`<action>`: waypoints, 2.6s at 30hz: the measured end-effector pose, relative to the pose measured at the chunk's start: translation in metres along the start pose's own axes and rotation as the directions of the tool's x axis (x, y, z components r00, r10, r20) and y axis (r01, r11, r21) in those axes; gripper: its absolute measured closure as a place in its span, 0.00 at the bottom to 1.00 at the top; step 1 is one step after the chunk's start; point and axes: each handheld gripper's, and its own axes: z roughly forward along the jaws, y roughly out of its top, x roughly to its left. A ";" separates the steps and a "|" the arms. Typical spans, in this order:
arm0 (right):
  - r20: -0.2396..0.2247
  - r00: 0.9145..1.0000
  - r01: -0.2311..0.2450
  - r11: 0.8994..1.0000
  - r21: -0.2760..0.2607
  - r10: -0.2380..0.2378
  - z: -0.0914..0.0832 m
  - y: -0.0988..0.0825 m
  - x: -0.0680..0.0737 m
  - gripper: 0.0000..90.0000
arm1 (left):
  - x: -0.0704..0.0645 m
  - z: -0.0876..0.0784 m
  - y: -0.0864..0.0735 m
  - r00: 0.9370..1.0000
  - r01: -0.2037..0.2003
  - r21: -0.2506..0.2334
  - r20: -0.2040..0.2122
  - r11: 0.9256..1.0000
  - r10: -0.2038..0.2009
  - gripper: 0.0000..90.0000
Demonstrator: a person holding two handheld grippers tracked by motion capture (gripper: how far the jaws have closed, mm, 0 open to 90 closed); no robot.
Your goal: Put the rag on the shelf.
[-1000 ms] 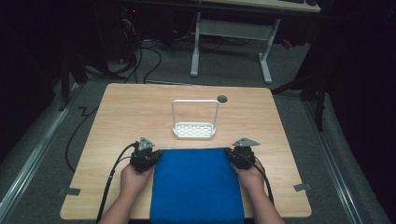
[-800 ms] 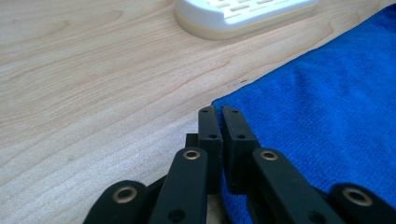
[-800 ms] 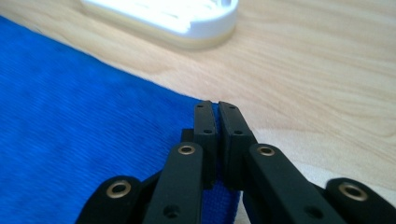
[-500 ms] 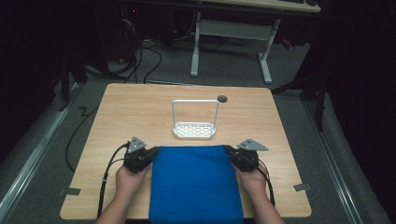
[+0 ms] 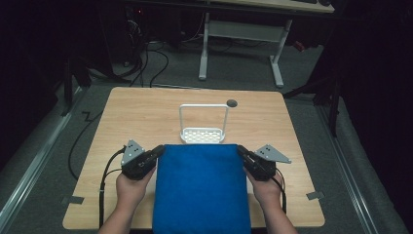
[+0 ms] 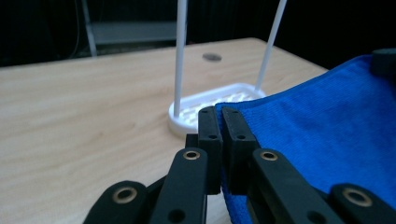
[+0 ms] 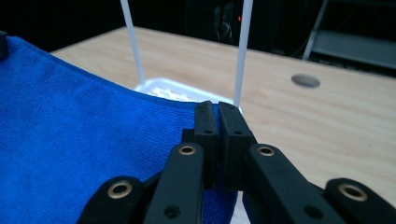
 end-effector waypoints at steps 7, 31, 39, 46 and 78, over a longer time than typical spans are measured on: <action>0.010 1.000 0.025 0.995 -0.092 -0.024 -0.017 0.020 0.008 0.97 | -0.010 -0.019 0.021 1.000 -0.019 -0.068 0.001 0.998 0.019 0.97; 0.037 0.994 0.110 0.948 -0.297 -0.104 -0.055 0.098 0.019 0.98 | -0.021 -0.050 0.091 0.995 -0.101 -0.267 -0.031 0.958 0.096 0.98; 0.033 0.994 0.105 0.944 -0.314 -0.100 -0.054 0.111 0.016 0.98 | -0.016 -0.048 0.106 0.994 -0.111 -0.279 -0.041 0.954 0.104 0.98; 0.006 0.998 0.055 0.946 -0.321 -0.056 -0.047 0.123 0.003 0.98 | -0.001 -0.038 0.118 0.992 -0.124 -0.273 -0.032 0.954 0.119 0.98; 0.112 0.993 0.067 0.958 -0.280 -0.037 0.050 0.200 -0.056 0.98 | 0.071 0.063 0.196 0.955 -0.215 -0.150 -0.239 0.965 0.176 0.98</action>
